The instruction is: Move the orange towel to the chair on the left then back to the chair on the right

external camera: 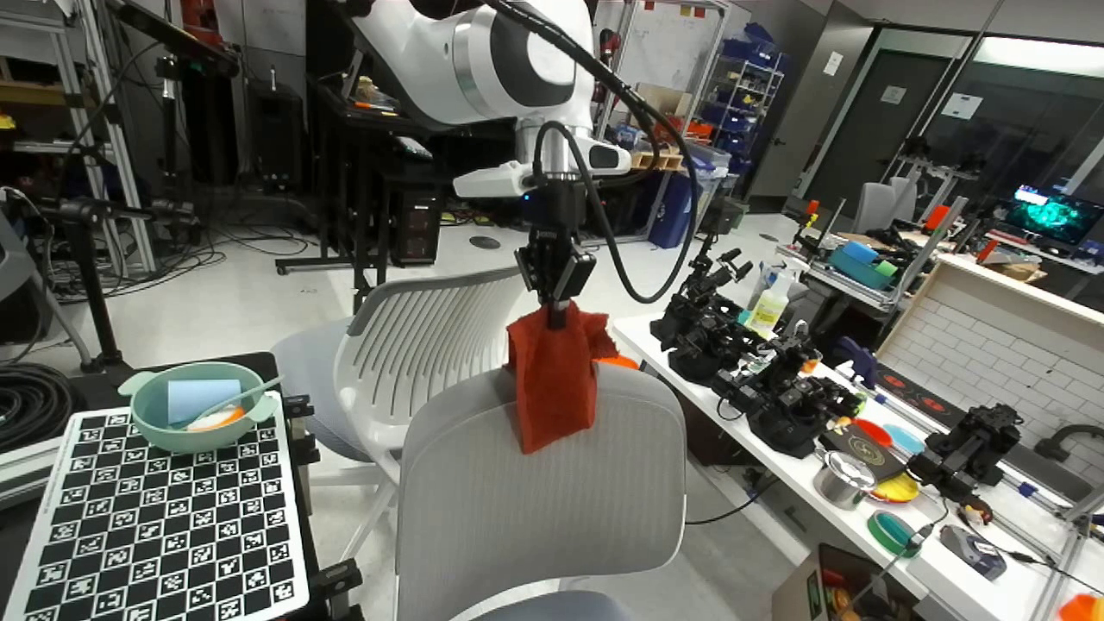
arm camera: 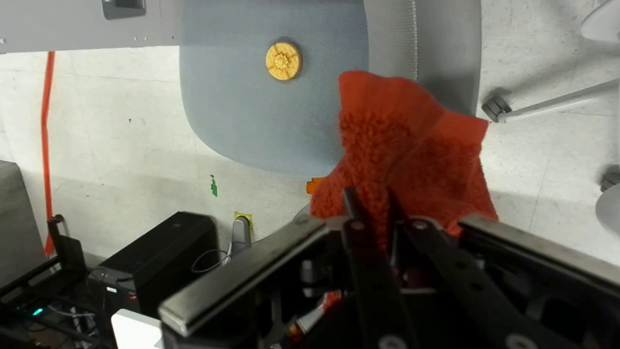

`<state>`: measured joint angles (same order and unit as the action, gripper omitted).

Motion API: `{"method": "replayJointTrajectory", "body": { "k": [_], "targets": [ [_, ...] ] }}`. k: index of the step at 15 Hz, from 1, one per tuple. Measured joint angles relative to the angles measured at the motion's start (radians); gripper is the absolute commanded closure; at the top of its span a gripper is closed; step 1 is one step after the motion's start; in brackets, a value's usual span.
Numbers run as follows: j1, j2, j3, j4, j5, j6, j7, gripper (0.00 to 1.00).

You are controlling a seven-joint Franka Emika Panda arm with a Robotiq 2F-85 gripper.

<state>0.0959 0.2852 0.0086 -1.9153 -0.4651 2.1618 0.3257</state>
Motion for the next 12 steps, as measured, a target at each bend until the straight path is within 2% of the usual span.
{"method": "replayJointTrajectory", "body": {
  "k": [12],
  "targets": [
    [0.019,0.000,0.000,-0.009,0.000,0.079,0.000,0.90]
  ]
}}
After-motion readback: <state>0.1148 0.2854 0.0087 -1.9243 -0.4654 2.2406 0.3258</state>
